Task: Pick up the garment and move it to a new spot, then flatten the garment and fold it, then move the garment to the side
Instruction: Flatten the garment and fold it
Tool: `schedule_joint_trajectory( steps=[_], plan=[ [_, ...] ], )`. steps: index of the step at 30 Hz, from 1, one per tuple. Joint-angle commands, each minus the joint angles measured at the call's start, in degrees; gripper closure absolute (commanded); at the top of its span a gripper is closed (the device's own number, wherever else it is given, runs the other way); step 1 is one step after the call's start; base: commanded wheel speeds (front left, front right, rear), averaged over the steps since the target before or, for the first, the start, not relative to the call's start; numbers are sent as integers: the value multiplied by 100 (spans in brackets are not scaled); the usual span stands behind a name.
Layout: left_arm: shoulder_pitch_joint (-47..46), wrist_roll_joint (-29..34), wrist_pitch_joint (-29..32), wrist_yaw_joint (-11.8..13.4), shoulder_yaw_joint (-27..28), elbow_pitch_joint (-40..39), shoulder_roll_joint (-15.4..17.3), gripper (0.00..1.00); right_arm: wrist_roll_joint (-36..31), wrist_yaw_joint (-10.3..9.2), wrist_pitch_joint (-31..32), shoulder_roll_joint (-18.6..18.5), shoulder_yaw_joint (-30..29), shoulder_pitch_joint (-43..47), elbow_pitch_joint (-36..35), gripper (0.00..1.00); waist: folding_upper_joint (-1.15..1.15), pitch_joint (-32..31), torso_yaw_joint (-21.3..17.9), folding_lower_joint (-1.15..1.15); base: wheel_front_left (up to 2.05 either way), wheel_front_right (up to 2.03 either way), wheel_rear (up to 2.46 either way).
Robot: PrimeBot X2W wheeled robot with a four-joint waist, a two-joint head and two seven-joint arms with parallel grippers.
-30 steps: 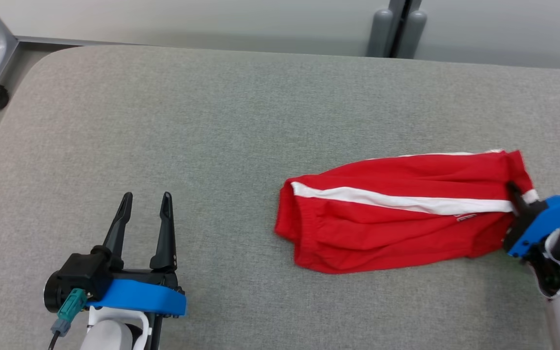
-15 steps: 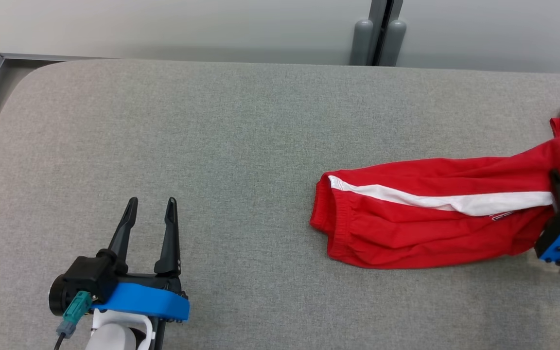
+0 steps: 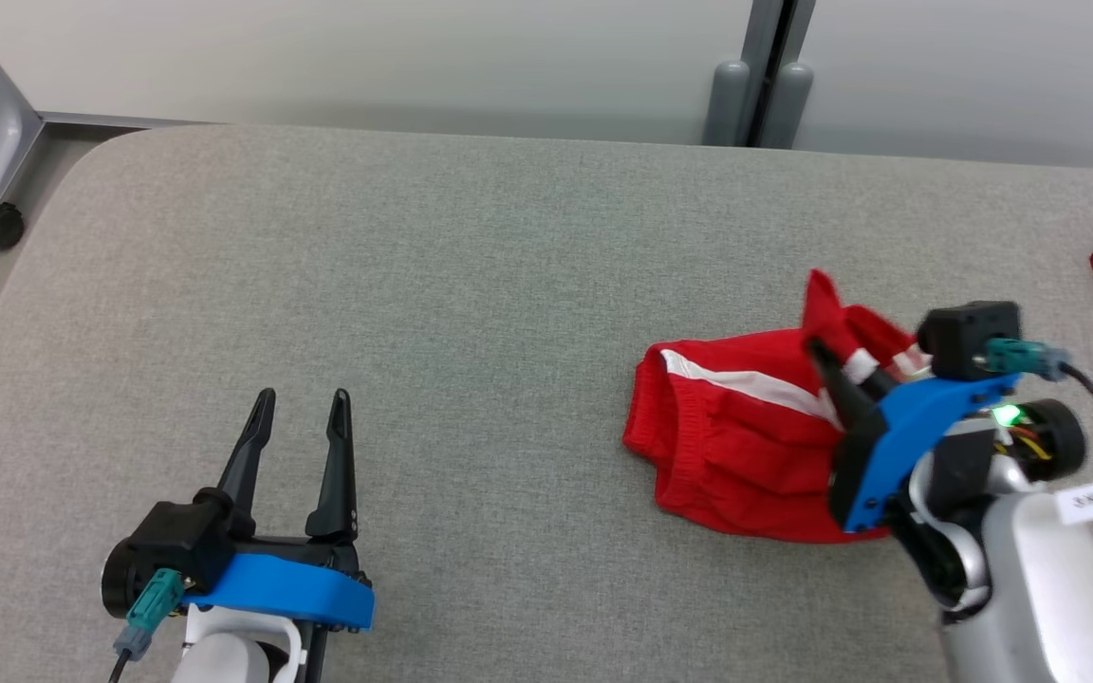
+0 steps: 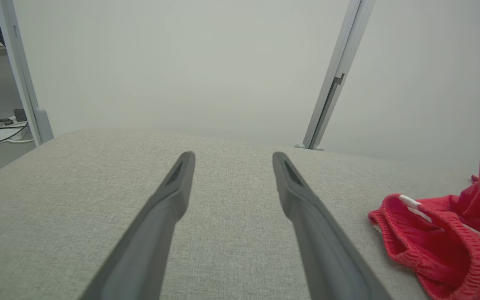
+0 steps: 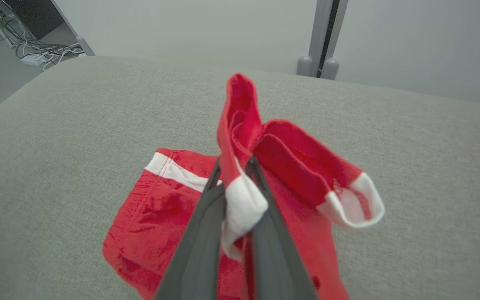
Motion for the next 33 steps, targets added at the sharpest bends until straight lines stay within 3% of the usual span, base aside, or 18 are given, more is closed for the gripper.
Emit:
schedule_joint_trajectory(
  steps=[1, 17, 18, 21, 25, 29, 33],
  plan=[
    [2, -1, -21, -10, 0, 0, 27, 0, 92, 1, 16, 26, 99, -112, 97, 100, -1, 6, 24, 0, 0, 0, 0],
    [47, -62, -21, -10, -136, 73, 6, 0, 874, 1, -267, 114, 1629, -800, 1855, 100, -1, -22, 353, 0, 0, 0, 0],
    [48, -62, -21, -10, -132, 75, 7, 0, 909, 1, -295, 112, 1678, -820, 1907, 0, -1, -27, 354, 0, 0, 0, 0],
    [68, -62, -21, -10, -119, 86, 11, 0, 1216, 1, -435, 113, 1830, -832, 1953, 0, -1, -49, 344, 0, 0, 0, 0],
    [107, -54, -21, -10, -111, 97, 34, 0, 2097, 1, -666, 110, 2230, -735, 1517, 0, -1, -117, 300, 0, 0, 0, 0],
    [152, -36, -21, -10, -70, 65, 49, 0, 2271, 1, -897, -49, 2303, -571, 983, 0, -1, -172, 202, 0, 0, 0, 0],
    [180, -9, -21, -10, -11, 27, 58, 0, 2096, 1, -1157, -312, 1920, -308, 497, 0, -1, -191, 102, 0, 0, 0, 0]
  ],
)
